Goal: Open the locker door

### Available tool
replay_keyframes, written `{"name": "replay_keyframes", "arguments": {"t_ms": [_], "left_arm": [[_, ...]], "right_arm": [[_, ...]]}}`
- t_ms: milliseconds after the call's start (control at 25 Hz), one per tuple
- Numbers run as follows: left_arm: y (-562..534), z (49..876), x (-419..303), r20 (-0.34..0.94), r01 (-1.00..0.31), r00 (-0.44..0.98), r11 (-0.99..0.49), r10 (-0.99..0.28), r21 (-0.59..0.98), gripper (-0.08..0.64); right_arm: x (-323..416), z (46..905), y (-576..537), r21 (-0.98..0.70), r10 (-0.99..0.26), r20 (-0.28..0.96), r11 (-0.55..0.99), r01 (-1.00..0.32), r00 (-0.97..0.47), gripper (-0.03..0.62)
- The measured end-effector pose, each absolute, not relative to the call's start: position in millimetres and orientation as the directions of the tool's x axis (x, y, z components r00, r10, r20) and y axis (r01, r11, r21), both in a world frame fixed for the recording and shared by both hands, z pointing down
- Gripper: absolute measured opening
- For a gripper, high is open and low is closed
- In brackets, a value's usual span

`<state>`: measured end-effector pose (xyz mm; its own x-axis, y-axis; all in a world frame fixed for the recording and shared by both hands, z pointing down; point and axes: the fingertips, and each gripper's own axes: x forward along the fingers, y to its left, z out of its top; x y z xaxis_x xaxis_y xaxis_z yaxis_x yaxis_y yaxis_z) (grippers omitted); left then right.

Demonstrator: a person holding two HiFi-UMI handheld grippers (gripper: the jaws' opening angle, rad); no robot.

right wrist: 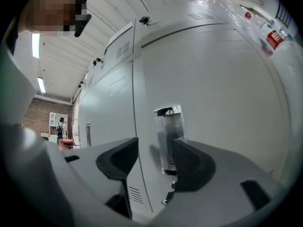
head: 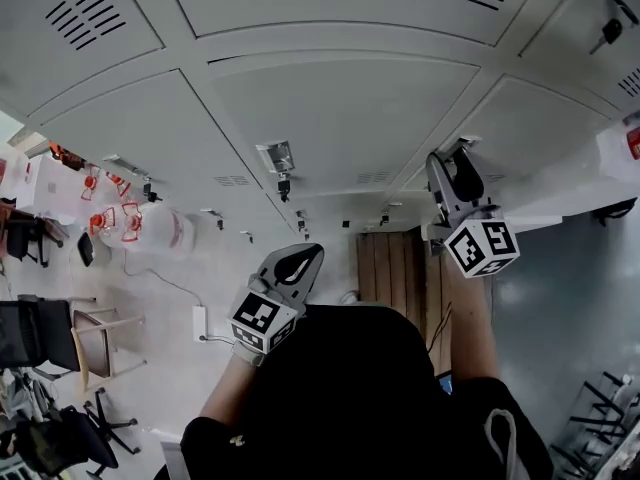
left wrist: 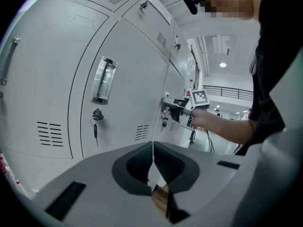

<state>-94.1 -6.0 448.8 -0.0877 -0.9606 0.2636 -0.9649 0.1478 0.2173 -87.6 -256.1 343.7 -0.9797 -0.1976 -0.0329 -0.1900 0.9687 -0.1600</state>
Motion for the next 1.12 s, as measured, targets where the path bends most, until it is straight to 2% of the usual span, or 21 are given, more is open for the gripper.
{"name": "replay_keyframes", "arguments": {"t_ms": [480, 760, 1120], "left_arm": [[-10, 454, -98, 0.265, -0.959, -0.094, 0.159, -0.96, 0.236, 0.025], [-16, 457, -104, 0.272, -0.963, -0.047, 0.115, -0.961, 0.243, 0.025], [-31, 456, -109, 0.27, -0.969, 0.074, -0.005, -0.96, 0.249, 0.025]], "right_arm": [[-90, 341, -257, -0.171, -0.211, -0.062, 0.965, -0.198, -0.975, 0.216], [-93, 344, -253, -0.219, -0.22, -0.074, 0.955, -0.2, -0.973, 0.216], [-74, 346, -243, -0.196, -0.304, -0.048, 0.937, -0.289, -0.951, 0.216]]}}
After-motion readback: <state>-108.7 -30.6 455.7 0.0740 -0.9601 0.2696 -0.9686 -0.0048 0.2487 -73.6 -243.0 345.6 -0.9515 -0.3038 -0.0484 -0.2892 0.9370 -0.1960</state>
